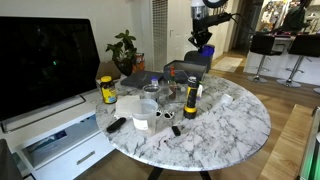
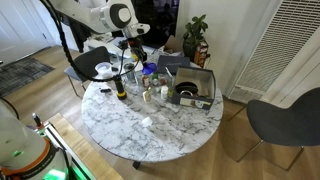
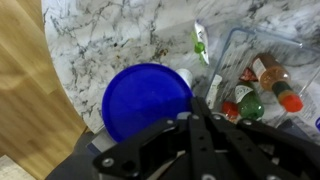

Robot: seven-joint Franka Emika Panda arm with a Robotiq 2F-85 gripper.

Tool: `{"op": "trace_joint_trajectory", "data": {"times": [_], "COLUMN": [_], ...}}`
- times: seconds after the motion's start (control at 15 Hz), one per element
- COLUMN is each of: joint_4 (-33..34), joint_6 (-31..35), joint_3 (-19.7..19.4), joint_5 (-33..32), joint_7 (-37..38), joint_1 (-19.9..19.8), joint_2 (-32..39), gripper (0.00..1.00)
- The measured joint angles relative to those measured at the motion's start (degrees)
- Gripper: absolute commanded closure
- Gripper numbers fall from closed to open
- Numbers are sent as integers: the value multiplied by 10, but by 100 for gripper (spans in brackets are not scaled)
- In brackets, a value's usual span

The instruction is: Pick up the blue lid and put it in the box

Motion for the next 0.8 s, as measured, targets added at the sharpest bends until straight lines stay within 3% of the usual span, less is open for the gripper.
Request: {"op": "trace_joint_trajectory", "data": {"times": [0.4,0.8], "joint_4": [82,237], "joint_6": [52,44], "joint_3": [-47,-47], "joint_5": [68,194], "joint_7": [-161,-306], "joint_1": [-63,-99], "joint_2": [61,180], "gripper": [100,100]}}
